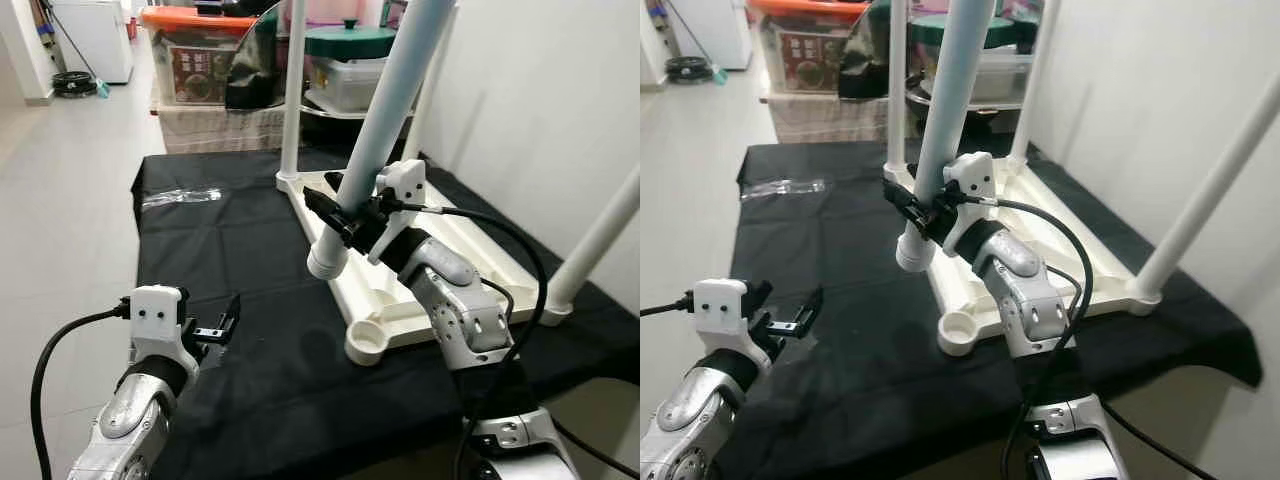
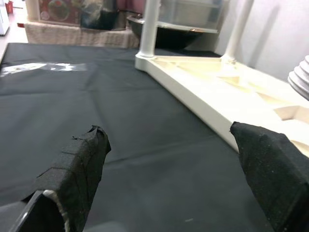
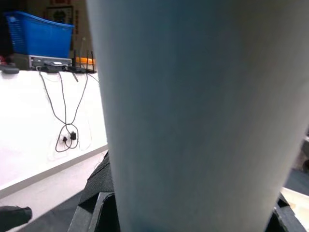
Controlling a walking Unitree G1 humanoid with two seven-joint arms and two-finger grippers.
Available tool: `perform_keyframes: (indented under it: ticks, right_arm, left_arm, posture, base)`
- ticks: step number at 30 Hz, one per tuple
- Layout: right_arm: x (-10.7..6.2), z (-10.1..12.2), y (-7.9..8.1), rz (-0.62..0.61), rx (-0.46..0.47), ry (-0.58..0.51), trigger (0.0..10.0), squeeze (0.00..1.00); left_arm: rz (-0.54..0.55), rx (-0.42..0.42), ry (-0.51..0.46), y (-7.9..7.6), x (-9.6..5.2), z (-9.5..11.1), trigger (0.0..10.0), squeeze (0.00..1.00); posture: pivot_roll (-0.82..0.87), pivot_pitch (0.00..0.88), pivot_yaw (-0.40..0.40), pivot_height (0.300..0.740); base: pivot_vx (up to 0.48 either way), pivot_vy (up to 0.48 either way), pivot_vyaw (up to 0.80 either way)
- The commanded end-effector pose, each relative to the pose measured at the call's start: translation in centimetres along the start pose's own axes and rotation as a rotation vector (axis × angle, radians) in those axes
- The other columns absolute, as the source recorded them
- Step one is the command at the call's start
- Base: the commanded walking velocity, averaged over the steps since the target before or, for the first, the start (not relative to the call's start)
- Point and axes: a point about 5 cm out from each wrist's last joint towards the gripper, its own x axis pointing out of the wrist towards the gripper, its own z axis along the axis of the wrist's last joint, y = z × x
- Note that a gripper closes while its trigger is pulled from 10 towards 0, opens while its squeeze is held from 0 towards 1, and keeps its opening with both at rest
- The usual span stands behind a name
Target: Building children table
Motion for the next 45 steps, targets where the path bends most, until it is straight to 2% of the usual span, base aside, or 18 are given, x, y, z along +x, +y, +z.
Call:
perform_keyframes:
  ticks: [1, 10, 12, 14, 16, 22, 27, 29, 32, 34, 35, 36, 37, 40, 41, 42, 45]
  right_arm:
    - [-0.1, -0.2, -0.1, 0.011, 0.007, 0.007, 10.0, 0.00]
    - [-0.6, -0.5, 0.2, 0.181, -0.024, 0.063, 10.0, 0.00]
    - [-0.8, -1.1, 0.2, 0.253, -0.038, 0.109, 10.0, 0.00]
    - [-0.9, -1.4, 0.2, 0.268, -0.042, 0.125, 10.0, 0.00]
    - [-1.1, -2.7, 0.6, 0.367, -0.070, 0.195, 10.0, 0.00]
    - [-1.3, -3.2, 0.6, 0.414, -0.077, 0.222, 10.0, 0.00]
    - [-1.4, -3.6, -0.1, 0.432, -0.085, 0.249, 10.0, 0.00]
    - [-1.7, -3.4, -1.2, 0.438, -0.093, 0.264, 10.0, 0.00]
    - [-1.9, -3.2, -1.6, 0.440, -0.093, 0.268, 10.0, 0.00]
    - [-2.5, -2.7, -2.9, 0.425, -0.081, 0.269, 10.0, 0.00]
    - [-2.5, -2.7, -2.9, 0.425, -0.081, 0.269, 10.0, 0.00]
    - [-3.2, -2.2, -3.6, 0.426, -0.061, 0.265, 10.0, 0.00]
    - [-3.2, -2.2, -3.6, 0.426, -0.061, 0.265, 10.0, 0.00]
    - [-4.2, -1.9, -3.2, 0.488, 0.022, 0.240, 10.0, 0.00]
    - [-4.2, -1.9, -3.2, 0.488, 0.022, 0.240, 10.0, 0.00]
    - [-5.0, -2.7, -2.3, 0.554, 0.032, 0.255, 10.0, 0.00]
    - [-5.2, -3.1, -2.0, 0.571, 0.031, 0.266, 10.0, 0.00]
  left_arm:
    - [0.000, -0.014, 0.005, -0.1, 0.0, -0.3, 10.0, 0.00]
    - [-0.003, -0.008, 0.011, -0.1, 0.1, -0.4, 10.0, 0.00]
    - [-0.006, -0.002, 0.016, -0.2, 0.2, -0.6, 10.0, 0.00]
    - [-0.006, -0.001, 0.017, -0.2, 0.2, -0.7, 10.0, 0.00]
    - [-0.006, 0.010, 0.030, -0.2, 0.1, -0.9, 10.0, 0.00]
    - [0.000, 0.016, 0.035, 0.0, -0.1, -1.0, 10.0, 0.00]
    - [0.005, 0.023, 0.040, 0.1, -0.4, -1.0, 10.0, 0.00]
    - [0.009, 0.028, 0.044, 0.3, -0.5, -1.0, 10.0, 0.00]
    - [0.010, 0.029, 0.045, 0.3, -0.5, -1.0, 10.0, 0.00]
    - [0.011, 0.028, 0.046, 0.3, -0.6, -1.1, 10.0, 0.00]
    - [0.011, 0.028, 0.046, 0.3, -0.6, -1.1, 10.0, 0.00]
    - [0.009, 0.026, 0.047, 0.2, -0.6, -1.1, 10.0, 0.00]
    - [0.009, 0.026, 0.047, 0.2, -0.6, -1.1, 10.0, 0.00]
    - [0.003, 0.026, 0.050, 0.2, -0.5, -1.1, 10.0, 0.00]
    - [0.003, 0.026, 0.050, 0.2, -0.5, -1.1, 10.0, 0.00]
    - [-0.001, 0.028, 0.054, 0.2, -0.4, -1.2, 10.0, 0.00]
    - [-0.004, 0.028, 0.054, 0.2, -0.4, -1.2, 10.0, 0.00]
  posture:
    - [0.06, 0.000, -0.083, 0.740]
    - [0.06, 0.000, -0.081, 0.740]
    - [0.06, 0.000, -0.082, 0.740]
    - [0.06, 0.000, -0.082, 0.740]
    - [0.06, 0.000, -0.086, 0.740]
    - [0.08, 0.000, -0.091, 0.740]
    - [0.08, 0.000, -0.090, 0.740]
    - [0.09, 0.000, -0.092, 0.740]
    - [0.09, 0.000, -0.092, 0.740]
    - [0.09, 0.000, -0.089, 0.740]
    - [0.09, 0.000, -0.089, 0.740]
    - [0.09, 0.000, -0.089, 0.740]
    - [0.09, 0.000, -0.089, 0.740]
    - [0.08, 0.000, -0.079, 0.740]
    - [0.08, 0.000, -0.079, 0.740]
    - [0.07, 0.000, -0.074, 0.740]
    - [0.07, 0.000, -0.074, 0.740]
  base:
    - [0.000, 0.000, 0.00]
    - [0.000, 0.000, 0.00]
    - [0.000, 0.000, 0.00]
    - [0.000, 0.000, 0.00]
    - [0.000, 0.000, 0.00]
    - [0.000, 0.000, 0.00]
    - [0.000, 0.000, 0.00]
    - [0.000, 0.000, 0.00]
    - [0.000, 0.000, 0.00]
    - [0.000, 0.000, 0.00]
    - [0.000, 0.000, 0.00]
    - [0.000, 0.000, 0.00]
    - [0.000, 0.000, 0.00]
    - [0.000, 0.000, 0.00]
    - [0.000, 0.000, 0.00]
    - [0.000, 0.000, 0.00]
    - [0.000, 0.000, 0.00]
